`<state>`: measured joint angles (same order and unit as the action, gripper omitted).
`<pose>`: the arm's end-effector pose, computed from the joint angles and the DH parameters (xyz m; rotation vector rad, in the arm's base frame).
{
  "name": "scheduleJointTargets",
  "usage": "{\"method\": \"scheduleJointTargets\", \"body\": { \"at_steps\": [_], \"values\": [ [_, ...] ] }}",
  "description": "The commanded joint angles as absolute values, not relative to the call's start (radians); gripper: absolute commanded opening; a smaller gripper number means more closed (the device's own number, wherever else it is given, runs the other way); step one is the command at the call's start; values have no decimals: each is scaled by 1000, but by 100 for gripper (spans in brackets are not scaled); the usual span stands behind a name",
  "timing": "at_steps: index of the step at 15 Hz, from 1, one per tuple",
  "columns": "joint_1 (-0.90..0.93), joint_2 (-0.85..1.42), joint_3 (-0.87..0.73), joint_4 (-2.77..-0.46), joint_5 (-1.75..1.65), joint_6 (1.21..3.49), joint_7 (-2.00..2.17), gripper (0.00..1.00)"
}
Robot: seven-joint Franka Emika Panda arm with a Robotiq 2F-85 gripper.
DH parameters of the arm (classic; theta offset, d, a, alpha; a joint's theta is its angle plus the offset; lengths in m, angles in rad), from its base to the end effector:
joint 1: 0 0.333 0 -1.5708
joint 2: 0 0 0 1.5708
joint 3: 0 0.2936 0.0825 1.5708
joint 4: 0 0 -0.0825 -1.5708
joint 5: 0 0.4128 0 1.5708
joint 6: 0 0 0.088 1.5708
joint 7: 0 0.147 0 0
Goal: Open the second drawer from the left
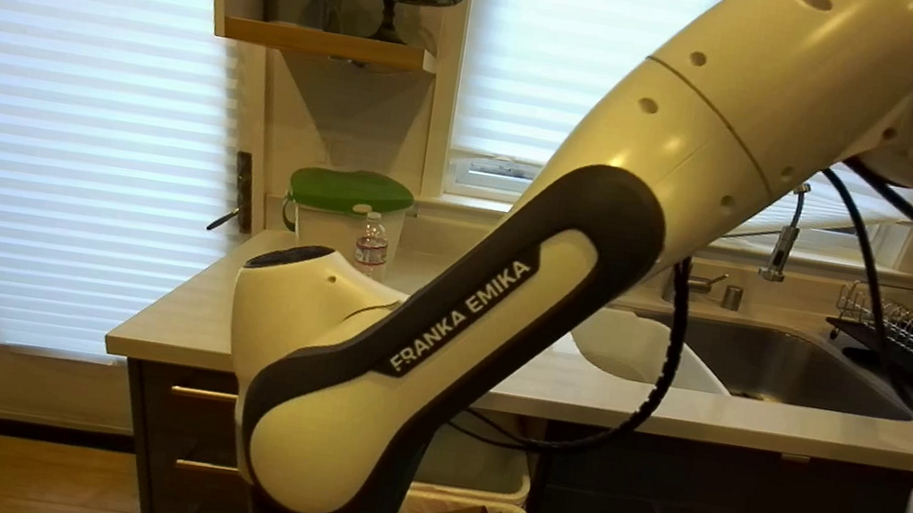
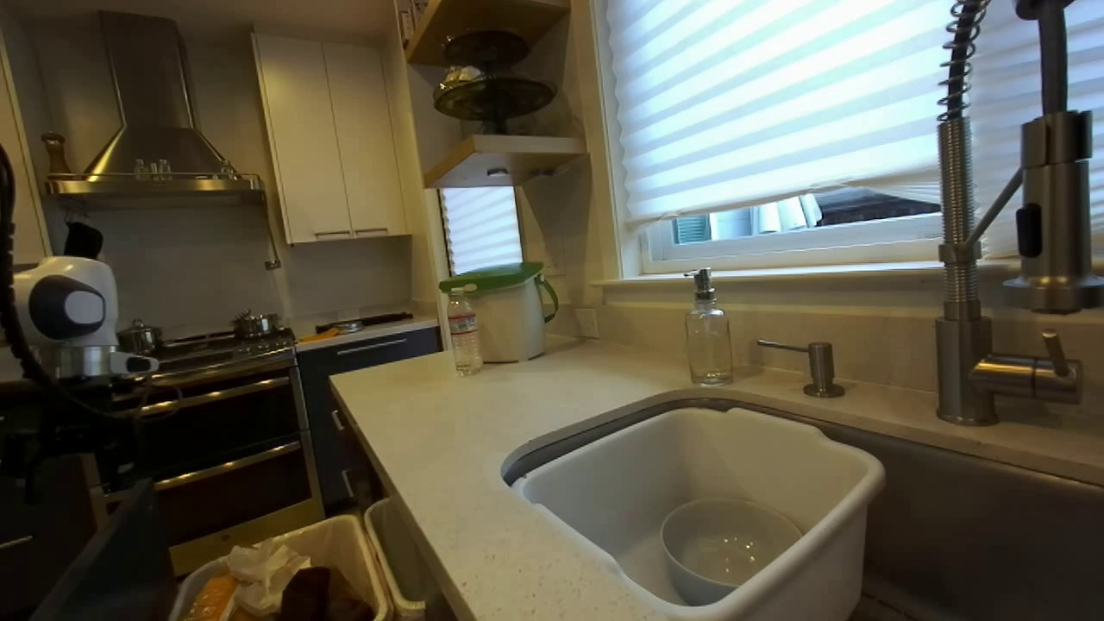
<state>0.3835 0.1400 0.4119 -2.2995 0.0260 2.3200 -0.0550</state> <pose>0.3617 0.3788 0.2002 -2.8411 -1.2536 0.1987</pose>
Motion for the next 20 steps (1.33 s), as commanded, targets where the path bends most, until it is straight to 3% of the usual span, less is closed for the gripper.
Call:
{"method": "scheduleJointTargets", "body": {
  "at_steps": [1,11,20],
  "values": [
    [375,-10,401,-2415,71,2368,-4,100],
    [272,-74,293,-2582,17,2671,301,100],
    [266,83,285,-2533,-53,2694,334,100]
  ]
}}
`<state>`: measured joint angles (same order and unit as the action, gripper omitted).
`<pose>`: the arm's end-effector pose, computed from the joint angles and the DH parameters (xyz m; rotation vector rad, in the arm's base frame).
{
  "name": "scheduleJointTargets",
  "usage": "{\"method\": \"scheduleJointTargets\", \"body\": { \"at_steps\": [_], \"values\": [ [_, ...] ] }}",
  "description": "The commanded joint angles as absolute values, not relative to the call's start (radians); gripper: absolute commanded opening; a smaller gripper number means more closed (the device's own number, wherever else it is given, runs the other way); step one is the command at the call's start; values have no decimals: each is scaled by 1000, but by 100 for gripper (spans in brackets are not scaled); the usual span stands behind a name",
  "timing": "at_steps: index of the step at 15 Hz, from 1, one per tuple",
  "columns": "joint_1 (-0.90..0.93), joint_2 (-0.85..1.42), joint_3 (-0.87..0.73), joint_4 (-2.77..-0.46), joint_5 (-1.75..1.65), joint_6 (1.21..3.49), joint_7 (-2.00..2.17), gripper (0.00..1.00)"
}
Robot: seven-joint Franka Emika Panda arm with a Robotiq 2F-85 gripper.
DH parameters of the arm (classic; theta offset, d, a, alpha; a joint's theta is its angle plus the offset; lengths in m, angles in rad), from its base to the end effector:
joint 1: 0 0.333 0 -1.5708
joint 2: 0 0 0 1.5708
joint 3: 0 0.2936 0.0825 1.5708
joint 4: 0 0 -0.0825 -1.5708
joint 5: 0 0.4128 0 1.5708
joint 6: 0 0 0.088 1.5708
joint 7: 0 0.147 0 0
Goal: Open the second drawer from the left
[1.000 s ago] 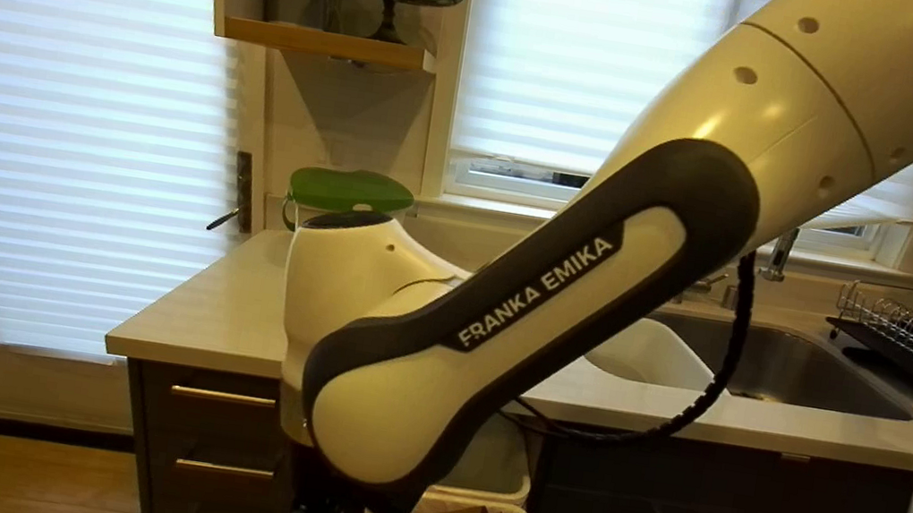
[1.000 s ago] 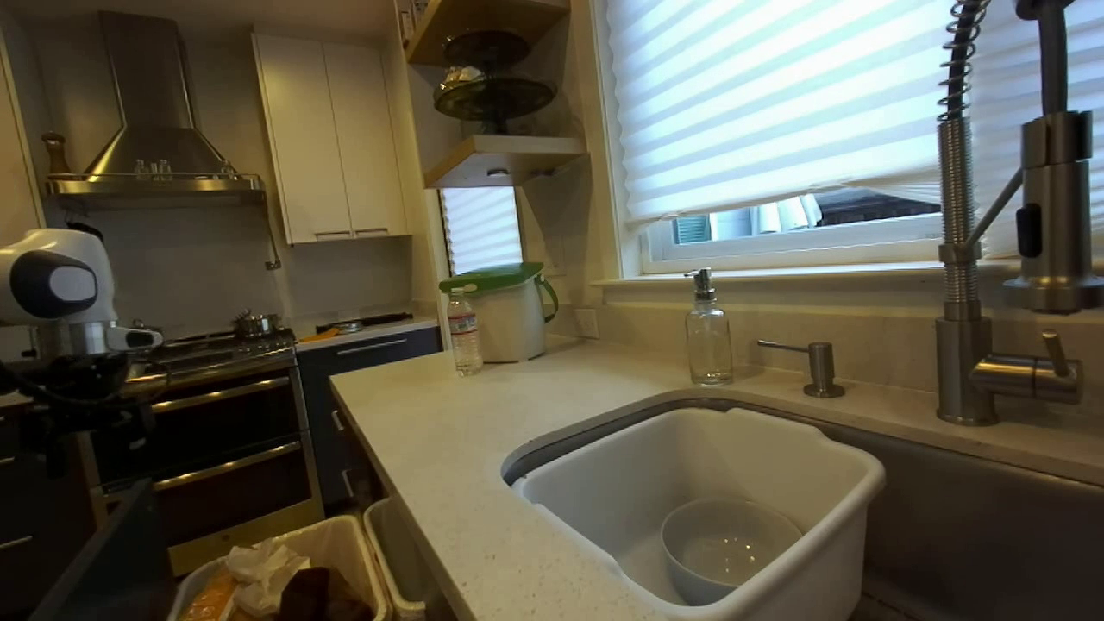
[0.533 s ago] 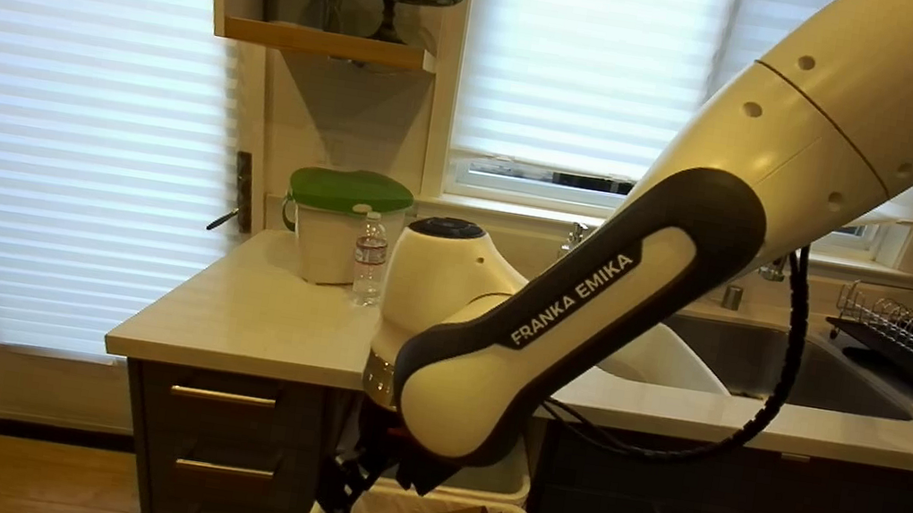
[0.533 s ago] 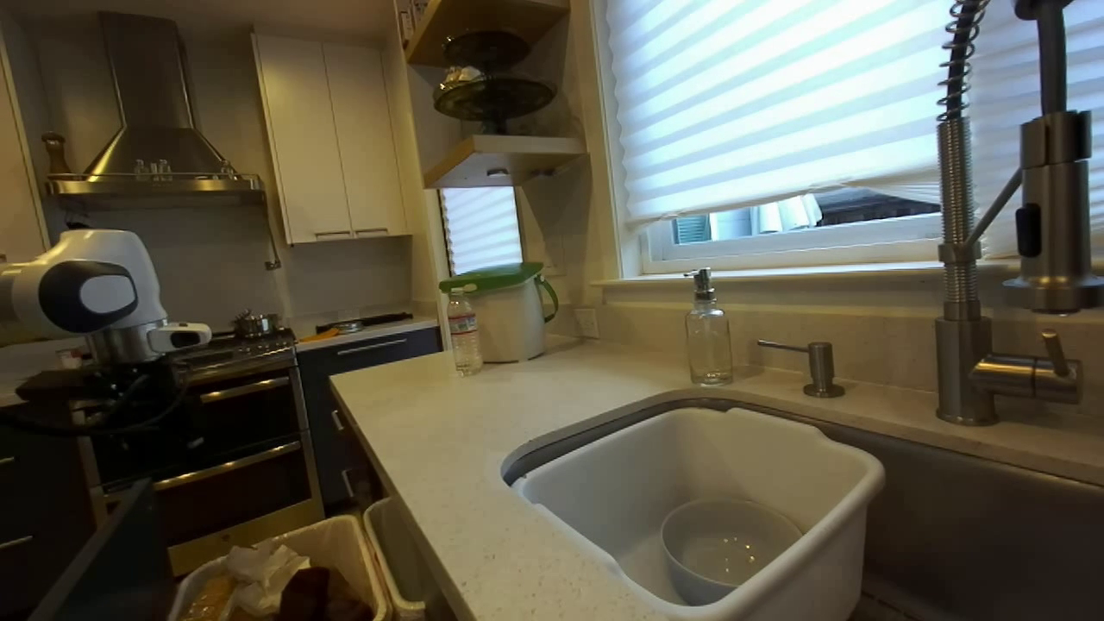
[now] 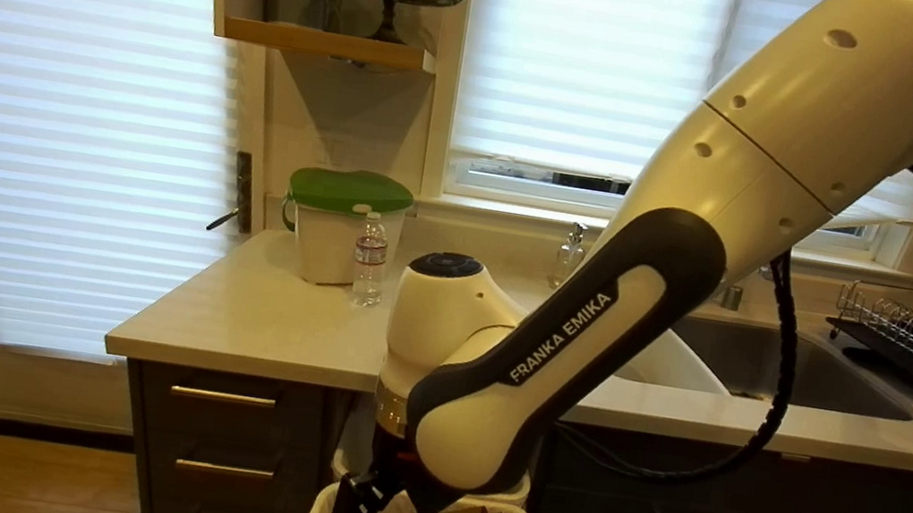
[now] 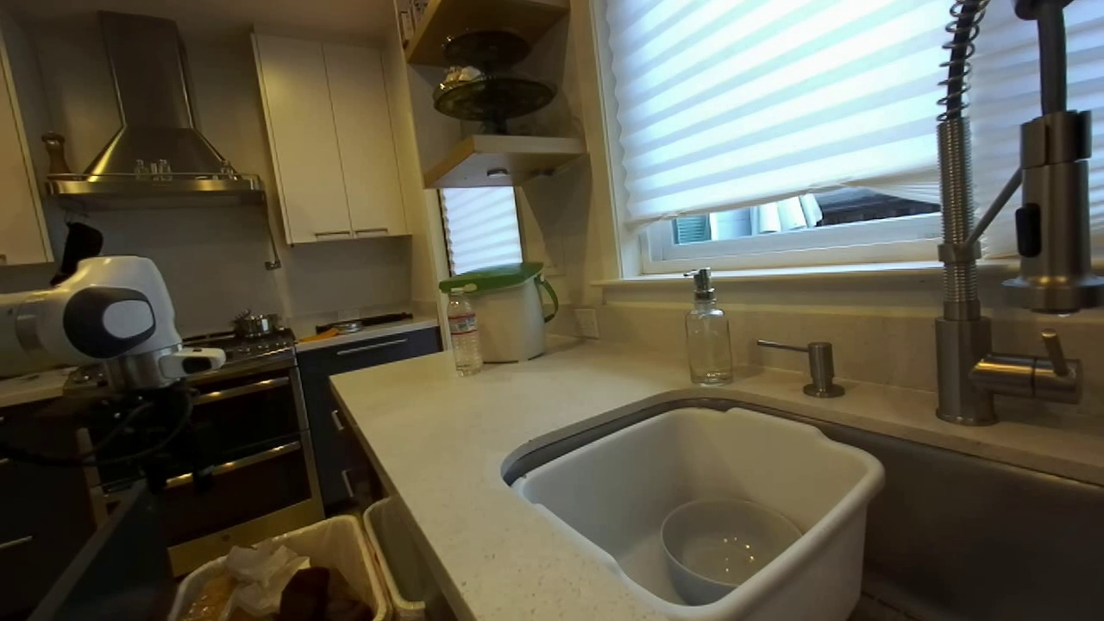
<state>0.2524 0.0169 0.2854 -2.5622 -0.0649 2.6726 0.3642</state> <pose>0.4105 0.2465 0.1821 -3.1008 -0.3579 -0.1511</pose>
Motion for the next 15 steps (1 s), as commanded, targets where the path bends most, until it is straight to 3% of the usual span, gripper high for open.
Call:
{"method": "scheduleJointTargets", "body": {
  "at_steps": [1,15],
  "values": [
    [272,99,286,-2525,-47,2696,321,100],
    [285,237,358,-2403,129,2653,-22,100]
  ]
}}
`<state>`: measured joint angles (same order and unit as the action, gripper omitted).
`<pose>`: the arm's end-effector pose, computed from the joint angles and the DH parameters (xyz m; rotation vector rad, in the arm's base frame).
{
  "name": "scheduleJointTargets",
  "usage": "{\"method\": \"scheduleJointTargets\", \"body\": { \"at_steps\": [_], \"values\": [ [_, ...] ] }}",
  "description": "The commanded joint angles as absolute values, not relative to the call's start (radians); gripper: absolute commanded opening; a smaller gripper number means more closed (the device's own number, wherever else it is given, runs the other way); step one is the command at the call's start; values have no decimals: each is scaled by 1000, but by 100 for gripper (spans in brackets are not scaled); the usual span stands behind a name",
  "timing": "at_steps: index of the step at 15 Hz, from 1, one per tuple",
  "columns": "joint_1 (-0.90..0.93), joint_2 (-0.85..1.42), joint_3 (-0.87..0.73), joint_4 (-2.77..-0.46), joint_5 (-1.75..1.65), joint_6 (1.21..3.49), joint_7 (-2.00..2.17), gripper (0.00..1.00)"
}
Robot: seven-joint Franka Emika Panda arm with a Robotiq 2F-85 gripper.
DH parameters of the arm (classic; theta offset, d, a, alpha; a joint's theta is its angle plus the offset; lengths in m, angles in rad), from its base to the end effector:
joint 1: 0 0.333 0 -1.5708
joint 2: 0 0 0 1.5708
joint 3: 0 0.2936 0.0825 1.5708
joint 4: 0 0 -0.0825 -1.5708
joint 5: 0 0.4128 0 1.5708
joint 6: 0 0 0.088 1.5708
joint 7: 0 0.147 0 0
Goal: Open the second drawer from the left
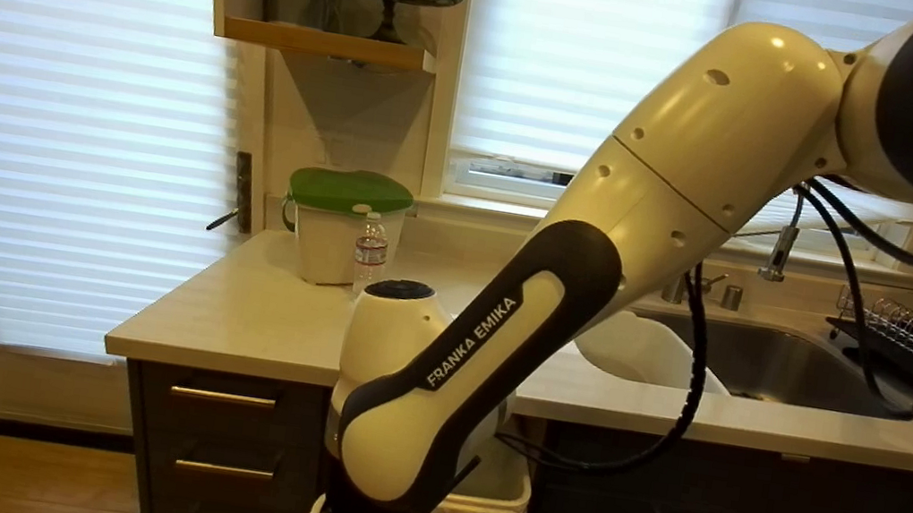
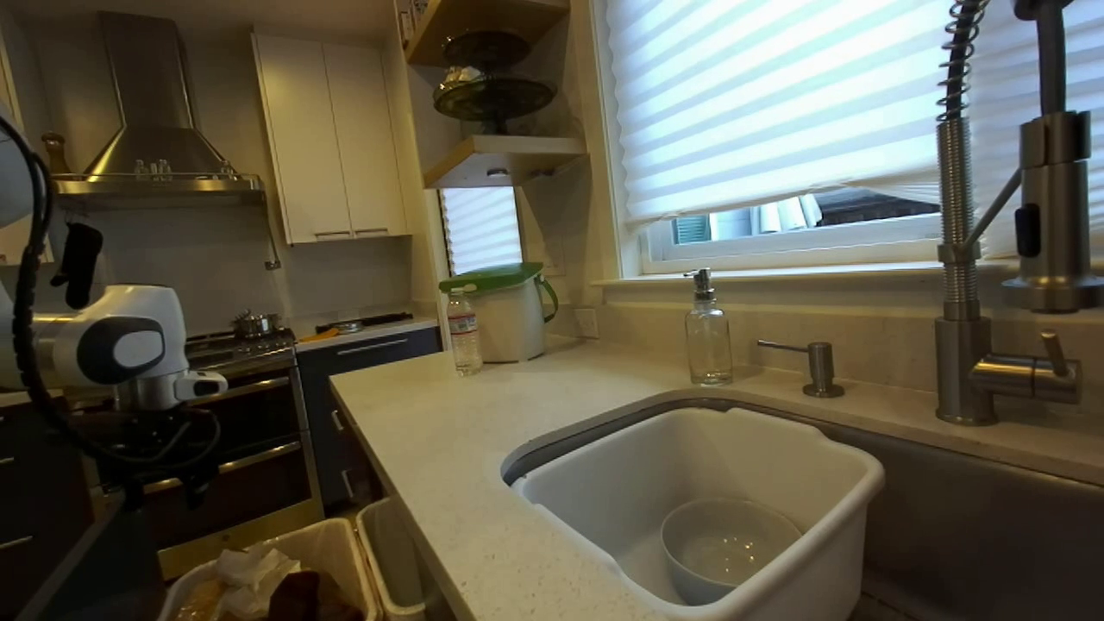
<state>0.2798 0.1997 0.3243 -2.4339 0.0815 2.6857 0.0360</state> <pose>0.4150 0.2956 0.1471 -2.9367 -0.7311 -0.0384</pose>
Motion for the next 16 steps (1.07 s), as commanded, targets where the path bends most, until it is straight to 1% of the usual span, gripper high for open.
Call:
{"method": "scheduleJointTargets", "body": {
  "at_steps": [1,6,10,16],
  "values": [
    [287,243,359,-2396,124,2642,-24,100],
    [329,196,306,-2419,21,2622,116,100],
    [348,71,276,-2459,-96,2513,222,100],
    [329,-148,309,-2494,-154,2336,257,100]
  ]
}}
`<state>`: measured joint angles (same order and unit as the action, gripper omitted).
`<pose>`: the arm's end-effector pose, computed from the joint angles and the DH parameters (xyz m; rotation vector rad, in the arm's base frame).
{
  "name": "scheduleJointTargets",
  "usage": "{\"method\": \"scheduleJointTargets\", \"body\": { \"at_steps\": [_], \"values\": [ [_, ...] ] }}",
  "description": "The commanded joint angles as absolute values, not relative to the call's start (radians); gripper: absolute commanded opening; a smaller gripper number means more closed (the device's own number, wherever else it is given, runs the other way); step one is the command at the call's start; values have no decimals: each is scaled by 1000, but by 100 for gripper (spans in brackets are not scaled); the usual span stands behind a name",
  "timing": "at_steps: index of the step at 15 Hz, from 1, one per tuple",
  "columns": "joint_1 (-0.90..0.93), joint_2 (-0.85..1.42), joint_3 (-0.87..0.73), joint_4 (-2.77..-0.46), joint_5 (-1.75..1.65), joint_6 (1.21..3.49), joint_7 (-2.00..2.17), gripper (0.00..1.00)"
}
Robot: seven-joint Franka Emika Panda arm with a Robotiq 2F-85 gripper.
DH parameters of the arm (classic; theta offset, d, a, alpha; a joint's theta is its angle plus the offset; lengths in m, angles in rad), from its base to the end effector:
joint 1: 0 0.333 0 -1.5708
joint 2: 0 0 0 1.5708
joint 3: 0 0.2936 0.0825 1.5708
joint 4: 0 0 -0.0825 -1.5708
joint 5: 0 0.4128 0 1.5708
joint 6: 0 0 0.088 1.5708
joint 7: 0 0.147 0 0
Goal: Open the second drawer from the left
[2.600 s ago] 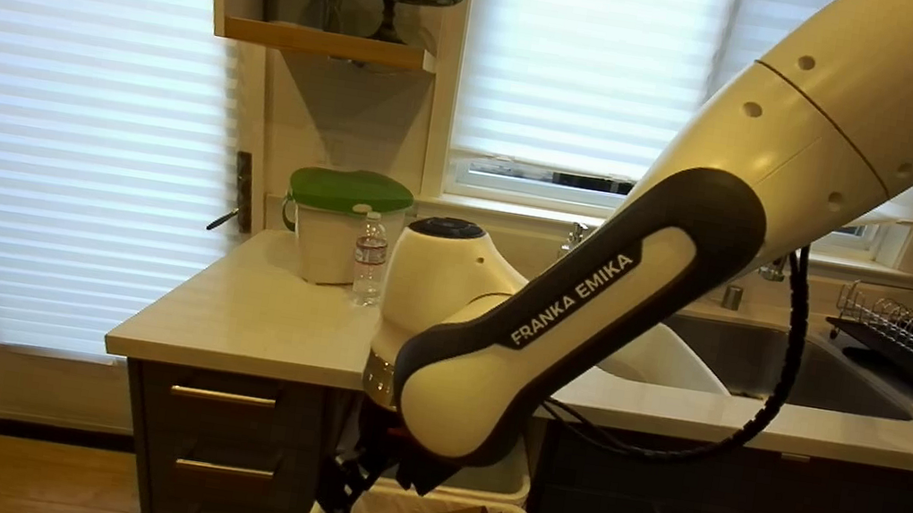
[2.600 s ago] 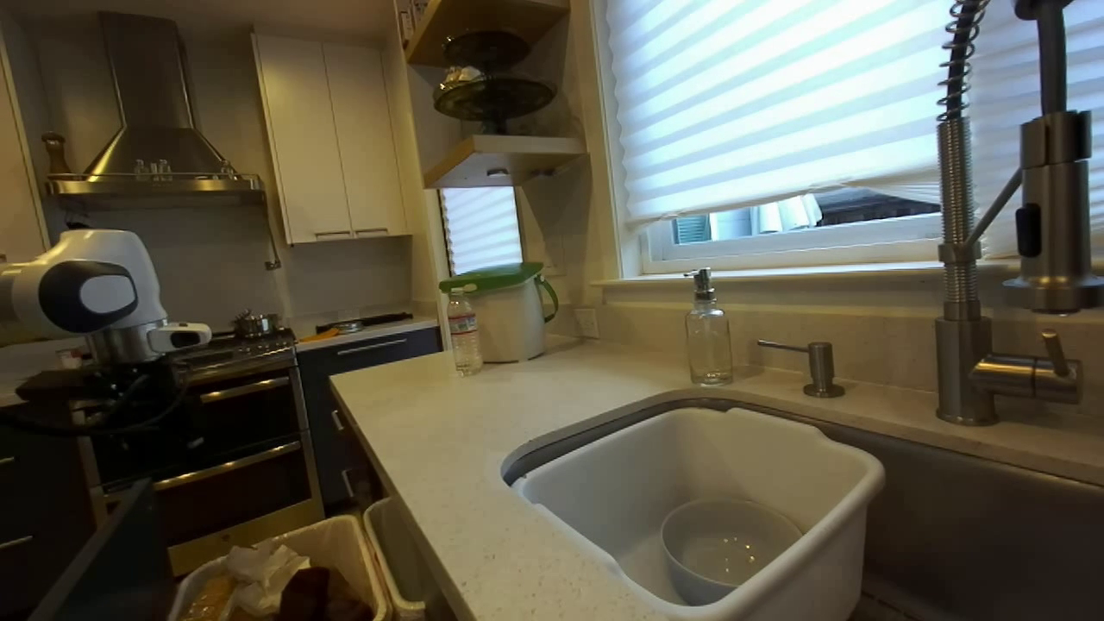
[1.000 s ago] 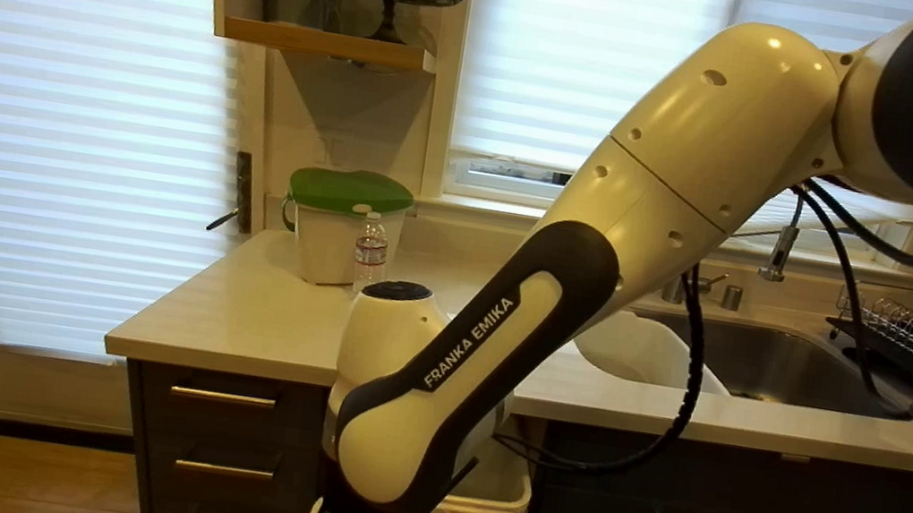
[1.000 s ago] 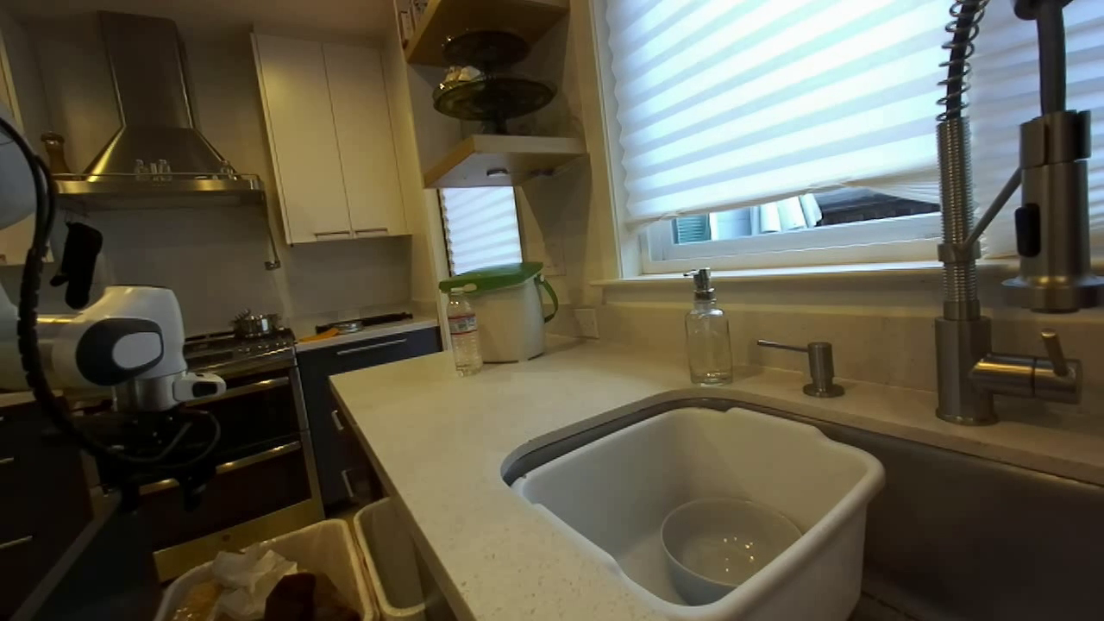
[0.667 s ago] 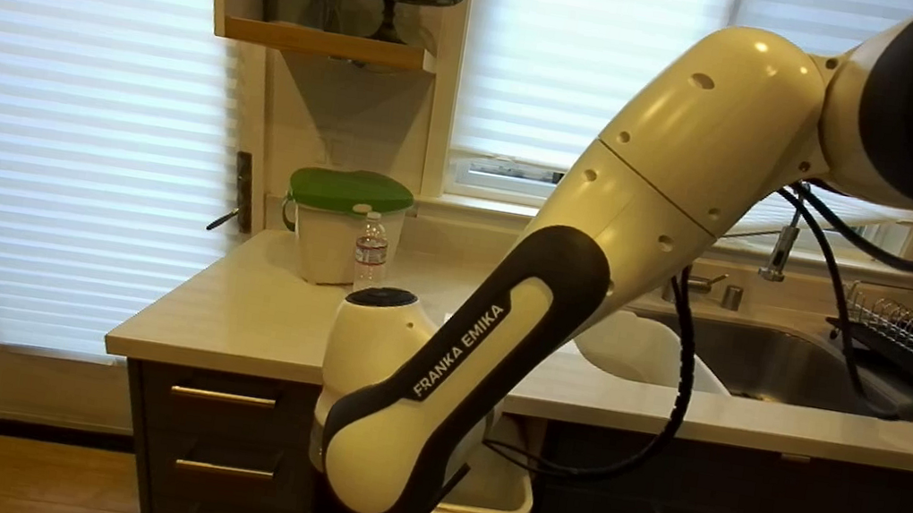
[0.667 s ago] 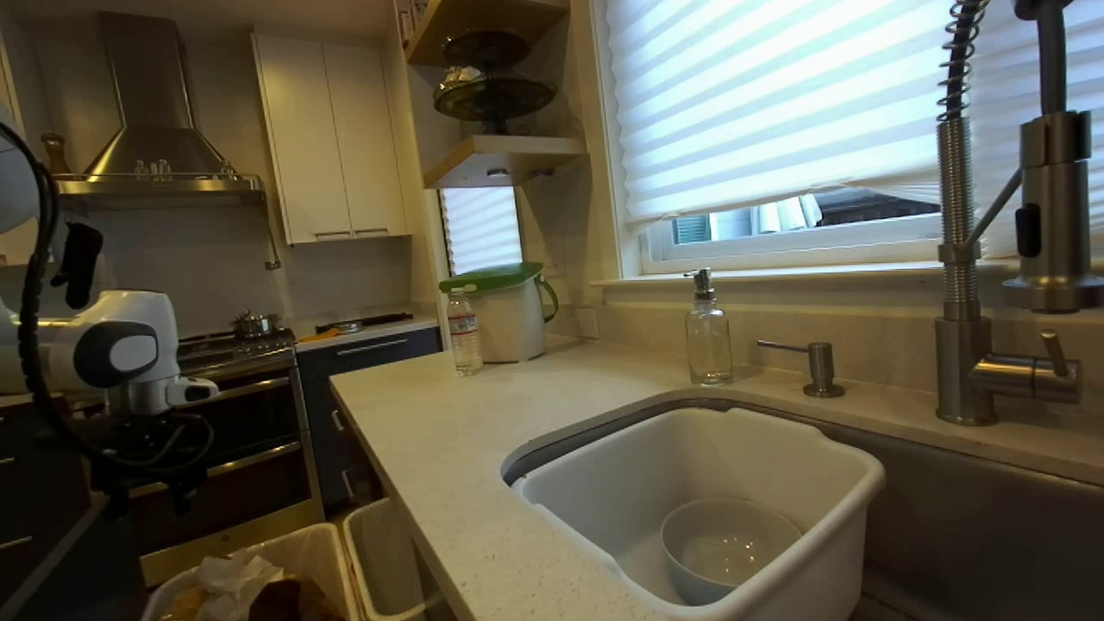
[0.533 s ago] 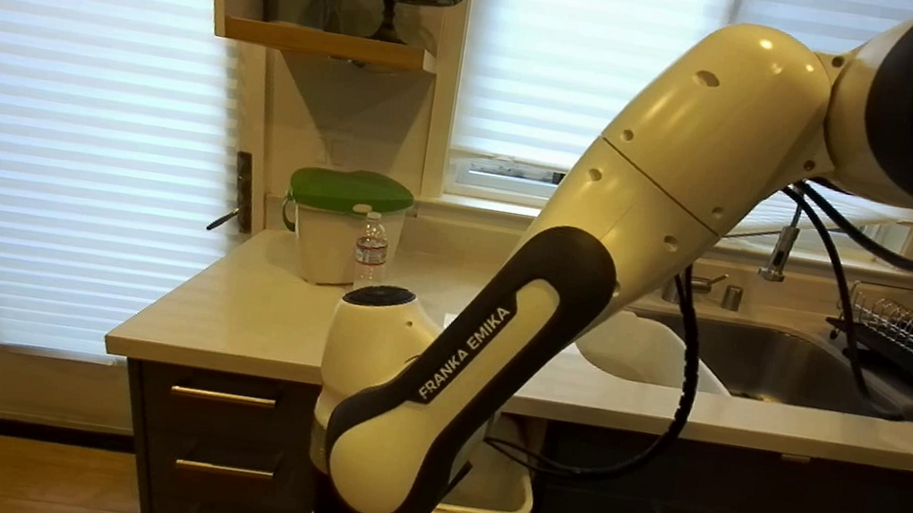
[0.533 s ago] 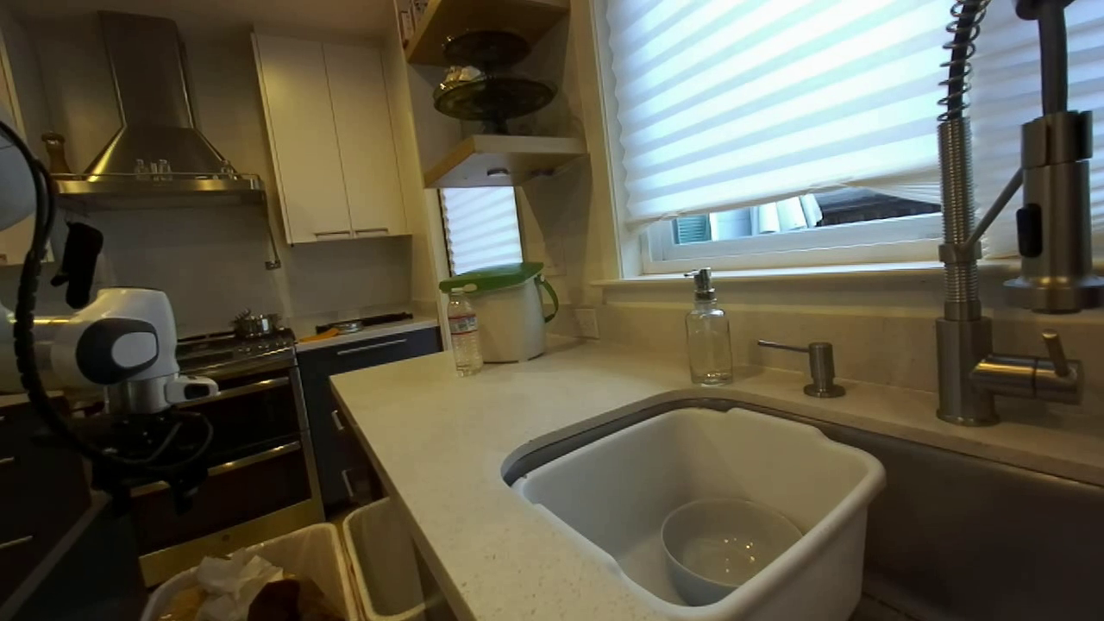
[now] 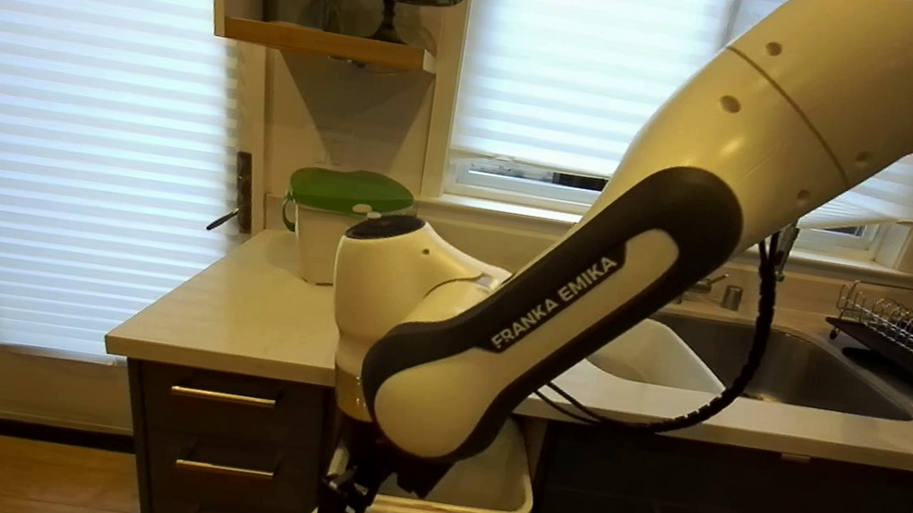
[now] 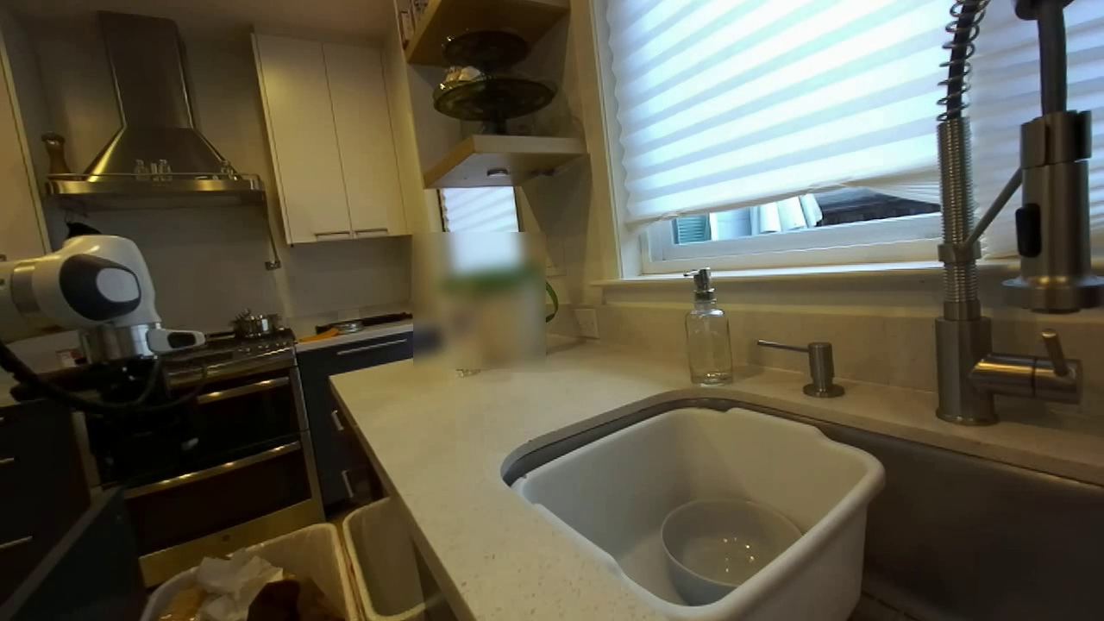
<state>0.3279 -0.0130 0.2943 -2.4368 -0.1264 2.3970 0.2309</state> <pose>0.4063 0.2855 0.2216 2.9606 0.7330 0.0174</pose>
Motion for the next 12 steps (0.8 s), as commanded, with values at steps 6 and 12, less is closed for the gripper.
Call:
{"method": "scheduleJointTargets", "body": {
  "at_steps": [6,12],
  "values": [
    [339,-390,323,-2552,-113,2233,140,100],
    [341,-464,317,-2559,-123,2227,42,100]
  ]
}}
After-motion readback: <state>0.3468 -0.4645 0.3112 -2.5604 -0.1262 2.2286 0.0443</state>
